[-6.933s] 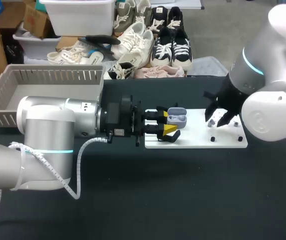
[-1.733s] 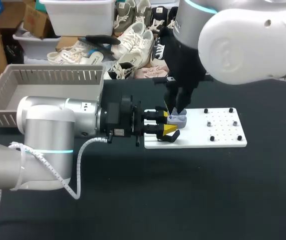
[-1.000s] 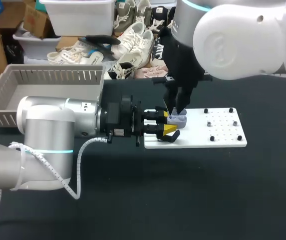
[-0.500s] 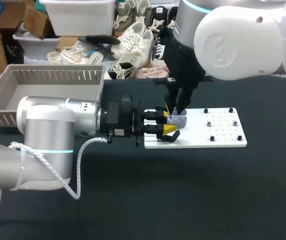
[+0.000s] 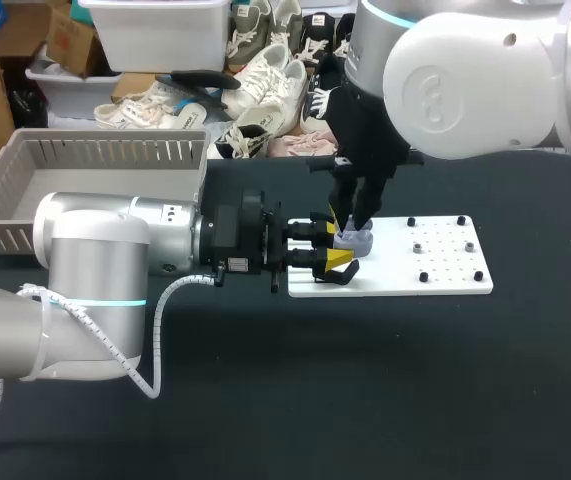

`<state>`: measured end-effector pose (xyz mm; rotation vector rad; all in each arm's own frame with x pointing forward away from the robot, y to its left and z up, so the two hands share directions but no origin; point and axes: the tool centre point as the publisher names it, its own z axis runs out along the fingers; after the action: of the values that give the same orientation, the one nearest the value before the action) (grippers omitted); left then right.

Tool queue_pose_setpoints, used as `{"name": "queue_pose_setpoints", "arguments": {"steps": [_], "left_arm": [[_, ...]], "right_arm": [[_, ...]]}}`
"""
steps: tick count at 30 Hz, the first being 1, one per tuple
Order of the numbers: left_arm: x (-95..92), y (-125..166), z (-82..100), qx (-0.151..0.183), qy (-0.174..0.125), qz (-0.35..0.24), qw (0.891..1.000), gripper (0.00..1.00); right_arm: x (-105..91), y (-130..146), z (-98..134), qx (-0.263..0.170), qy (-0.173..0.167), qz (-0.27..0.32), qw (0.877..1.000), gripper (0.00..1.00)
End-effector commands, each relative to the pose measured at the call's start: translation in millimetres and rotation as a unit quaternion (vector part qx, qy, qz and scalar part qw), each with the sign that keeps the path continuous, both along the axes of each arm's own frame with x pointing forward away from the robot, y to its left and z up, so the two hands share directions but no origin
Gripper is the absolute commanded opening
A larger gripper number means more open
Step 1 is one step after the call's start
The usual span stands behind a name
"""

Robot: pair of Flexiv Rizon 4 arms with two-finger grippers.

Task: Pick up each earbud case from the left stands, insert the matching earbuds, close the lid, and place the case in the box.

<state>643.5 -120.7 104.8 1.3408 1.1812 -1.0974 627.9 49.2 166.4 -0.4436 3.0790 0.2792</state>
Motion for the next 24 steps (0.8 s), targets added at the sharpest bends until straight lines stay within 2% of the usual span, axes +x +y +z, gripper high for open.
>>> {"name": "queue_pose_setpoints", "arguments": {"steps": [1,24], "left_arm": [[0.1,0.1,-0.6,-0.001,0.0,0.0,1.0,0.0],[0.1,0.1,-0.6,-0.001,0.0,0.0,1.0,0.0]], "right_arm": [[1.1,0.5,-1.0,0.0,0.001,0.0,1.0,0.0],[3.7,1.6,-6.2,0.001,0.003,-0.002,1.0,0.0]]}}
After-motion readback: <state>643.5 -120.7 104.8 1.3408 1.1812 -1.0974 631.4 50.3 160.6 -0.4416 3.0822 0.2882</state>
